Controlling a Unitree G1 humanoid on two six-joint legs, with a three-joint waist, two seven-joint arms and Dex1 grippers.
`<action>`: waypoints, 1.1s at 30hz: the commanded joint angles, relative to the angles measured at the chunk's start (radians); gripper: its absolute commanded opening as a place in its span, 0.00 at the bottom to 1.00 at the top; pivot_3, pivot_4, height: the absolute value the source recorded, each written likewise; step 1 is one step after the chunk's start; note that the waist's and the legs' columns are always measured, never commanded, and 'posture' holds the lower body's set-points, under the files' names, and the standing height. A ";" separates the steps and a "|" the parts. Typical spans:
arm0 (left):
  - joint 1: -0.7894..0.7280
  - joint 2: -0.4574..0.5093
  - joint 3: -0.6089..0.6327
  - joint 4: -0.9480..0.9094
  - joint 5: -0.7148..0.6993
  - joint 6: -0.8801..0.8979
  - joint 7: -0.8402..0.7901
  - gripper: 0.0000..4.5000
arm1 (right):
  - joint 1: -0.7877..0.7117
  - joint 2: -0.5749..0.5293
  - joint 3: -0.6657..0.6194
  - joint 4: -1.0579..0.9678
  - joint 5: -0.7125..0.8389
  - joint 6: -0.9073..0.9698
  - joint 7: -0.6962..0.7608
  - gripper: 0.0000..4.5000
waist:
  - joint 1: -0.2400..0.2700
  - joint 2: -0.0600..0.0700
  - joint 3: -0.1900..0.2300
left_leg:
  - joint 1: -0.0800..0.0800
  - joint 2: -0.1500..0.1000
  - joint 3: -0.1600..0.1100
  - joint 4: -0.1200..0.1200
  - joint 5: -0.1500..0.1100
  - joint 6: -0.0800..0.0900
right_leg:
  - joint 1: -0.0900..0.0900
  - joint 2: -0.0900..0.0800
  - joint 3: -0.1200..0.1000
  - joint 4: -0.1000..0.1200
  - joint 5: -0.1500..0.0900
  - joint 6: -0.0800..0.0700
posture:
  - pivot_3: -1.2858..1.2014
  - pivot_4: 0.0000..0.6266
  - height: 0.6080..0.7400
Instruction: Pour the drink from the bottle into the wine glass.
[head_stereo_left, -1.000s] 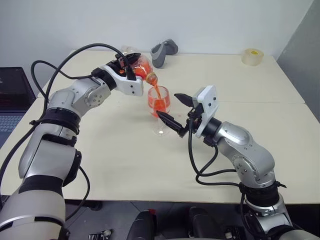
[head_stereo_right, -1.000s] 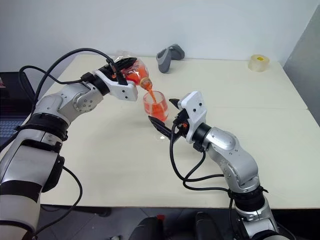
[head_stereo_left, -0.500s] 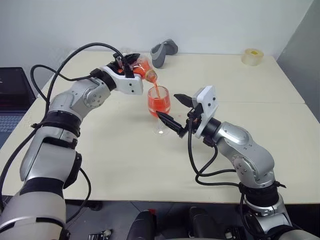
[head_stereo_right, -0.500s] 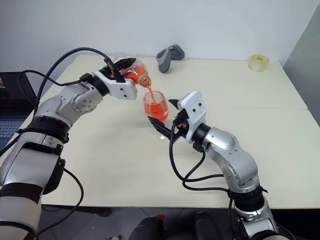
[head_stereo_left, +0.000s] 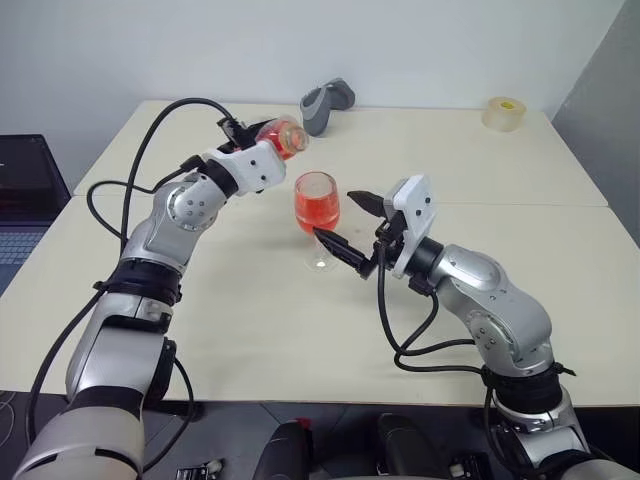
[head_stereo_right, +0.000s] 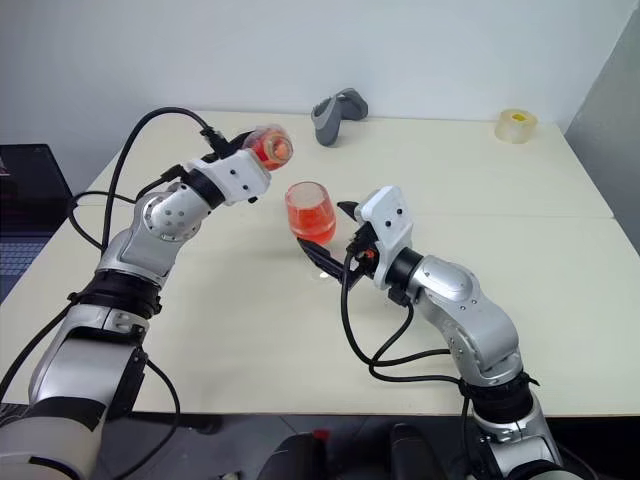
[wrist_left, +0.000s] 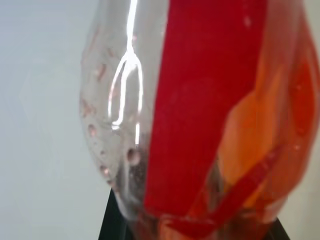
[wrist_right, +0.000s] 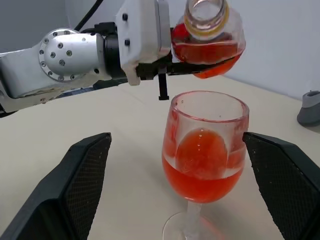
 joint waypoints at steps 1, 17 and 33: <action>0.047 -0.029 0.137 -0.088 -0.178 0.207 -0.059 0.17 | 0.000 -0.048 -0.016 -0.067 0.041 0.013 0.057 1.00 | 0.000 0.000 0.000 | 0.000 0.000 0.000 0.000 0.000 0.000 | 0.000 0.000 0.000 0.000 0.000 0.000 | 0.52 0.24 1.00; 0.189 -0.164 0.352 0.112 -0.421 0.366 -0.079 0.17 | -0.044 -0.159 0.050 -0.076 0.105 0.119 0.184 1.00 | 0.002 -0.001 -0.001 | 0.000 0.000 -0.001 0.001 0.000 0.000 | 0.001 0.000 0.000 0.000 0.000 0.000 | 0.52 0.24 1.00; 0.180 -0.180 0.400 0.183 -0.471 0.343 -0.115 0.70 | -0.044 -0.160 0.051 -0.096 0.123 0.142 0.182 1.00 | 0.002 -0.002 -0.001 | 0.000 0.000 -0.001 0.001 0.000 0.000 | 0.001 -0.001 0.000 0.000 0.000 0.000 | 0.52 0.24 1.00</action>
